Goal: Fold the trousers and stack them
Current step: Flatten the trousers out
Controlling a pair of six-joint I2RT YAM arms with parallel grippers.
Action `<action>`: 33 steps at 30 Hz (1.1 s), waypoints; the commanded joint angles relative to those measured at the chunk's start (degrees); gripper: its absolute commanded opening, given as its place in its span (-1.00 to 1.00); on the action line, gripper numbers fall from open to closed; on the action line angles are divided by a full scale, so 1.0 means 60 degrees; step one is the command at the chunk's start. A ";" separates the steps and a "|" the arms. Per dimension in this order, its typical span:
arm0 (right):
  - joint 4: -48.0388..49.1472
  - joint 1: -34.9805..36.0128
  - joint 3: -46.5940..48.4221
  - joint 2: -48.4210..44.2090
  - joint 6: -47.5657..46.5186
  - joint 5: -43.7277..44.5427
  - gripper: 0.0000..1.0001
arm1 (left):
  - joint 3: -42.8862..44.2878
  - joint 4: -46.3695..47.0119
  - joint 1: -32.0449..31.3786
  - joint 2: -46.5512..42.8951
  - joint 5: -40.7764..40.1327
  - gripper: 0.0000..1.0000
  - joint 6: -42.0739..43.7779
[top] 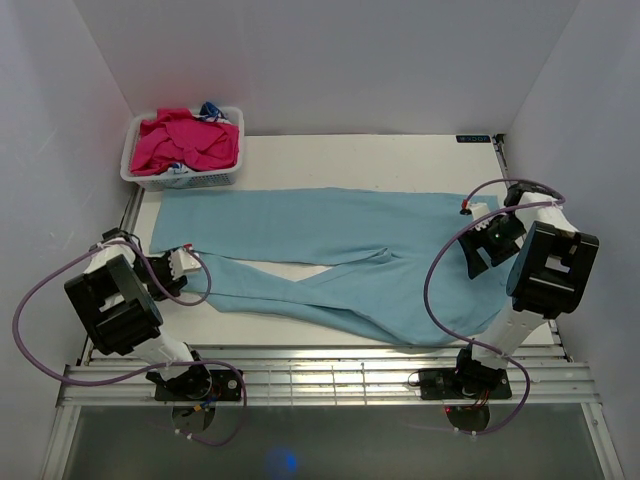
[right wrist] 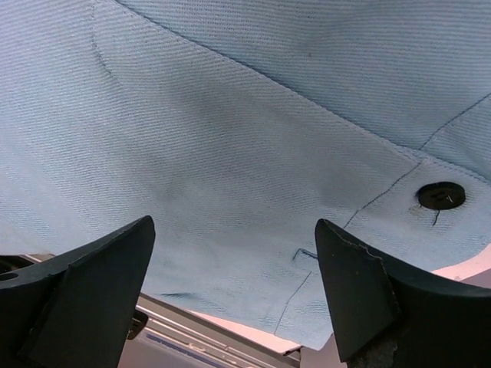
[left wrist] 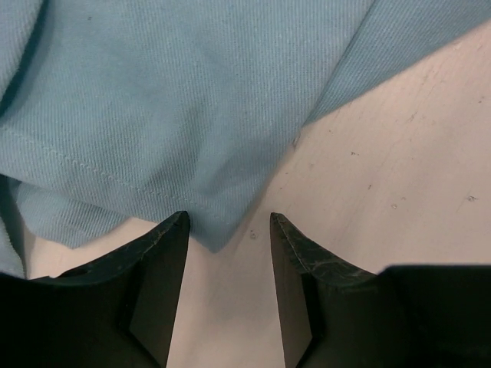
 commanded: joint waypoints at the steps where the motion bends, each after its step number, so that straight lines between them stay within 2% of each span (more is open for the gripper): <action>1: -0.0041 -0.0032 0.0168 0.0267 -0.0336 0.0062 0.80 | -0.0390 0.0327 0.0001 -0.0207 0.0076 0.13 0.1199; 5: 0.0017 -0.0032 0.0168 0.0399 -0.0292 0.0106 0.80 | -0.0977 0.1322 -0.0087 -0.0091 -0.0289 0.04 0.1317; 8: 0.0237 -0.0046 0.0036 0.0458 -0.0263 0.0252 0.81 | -0.1022 0.1384 -0.0131 0.0114 -0.0305 -0.25 0.1244; 9: 0.0295 -0.0032 0.0007 0.0444 -0.0262 0.0325 0.81 | -0.0993 0.1310 -0.0131 0.0129 -0.0247 -0.45 0.1186; 12: 0.0602 -0.0061 -0.0227 0.0385 -0.0233 0.0574 0.84 | -0.0686 0.0506 -0.0146 -0.0337 0.0293 -0.82 0.1142; 13: 0.0850 -0.0076 -0.0402 0.0356 -0.0219 0.0647 0.85 | -0.0409 0.0243 -0.0146 -0.0818 0.0499 -1.00 0.1069; 16: 0.1159 -0.0120 -0.0593 0.0297 -0.0189 0.0853 0.88 | 0.0411 -0.1031 -0.0146 -0.1582 0.1538 -1.00 0.0428; 18: 0.1335 -0.0149 -0.0550 0.0253 -0.0131 0.0882 0.89 | 0.1669 -0.1911 -0.0146 -0.2096 0.2168 -1.00 -0.0305; 19: 0.1365 -0.0149 -0.0521 0.0239 -0.0087 0.0868 0.89 | 0.2109 -0.2058 -0.0146 -0.2228 0.2693 -1.00 -0.0787; 20: 0.1423 -0.0178 -0.0390 0.0209 -0.0043 0.0853 0.90 | 0.2882 -0.2132 -0.0146 -0.2447 0.2858 -1.00 -0.1923; 22: 0.1409 -0.0178 -0.0243 0.0122 0.0074 0.0751 0.91 | 0.3458 -0.2104 -0.0146 -0.2667 0.3122 -1.00 -0.2926; 23: 0.1409 -0.0193 -0.0184 0.0092 0.0089 0.0678 0.92 | 0.3693 -0.1915 -0.0146 -0.2770 0.3152 -1.00 -0.4033; 26: 0.1337 -0.0179 0.0036 -0.0040 0.0177 0.0502 0.93 | 0.4324 -0.1854 -0.0146 -0.3093 0.3153 -1.00 -0.5169; 29: 0.1117 -0.0193 0.0066 -0.0098 0.0133 0.0341 0.94 | 0.4442 -0.2730 -0.0146 -0.3561 0.2919 -1.00 -0.4838; 31: 0.1043 -0.0193 -0.0037 -0.0128 0.0104 0.0267 0.95 | 0.4296 -0.4057 -0.0146 -0.4058 0.2656 -1.00 -0.3595; 33: 0.1072 -0.0178 -0.0139 -0.0186 0.0074 0.0223 0.96 | 0.4063 -0.4491 -0.0146 -0.4453 0.1998 -1.00 -0.3151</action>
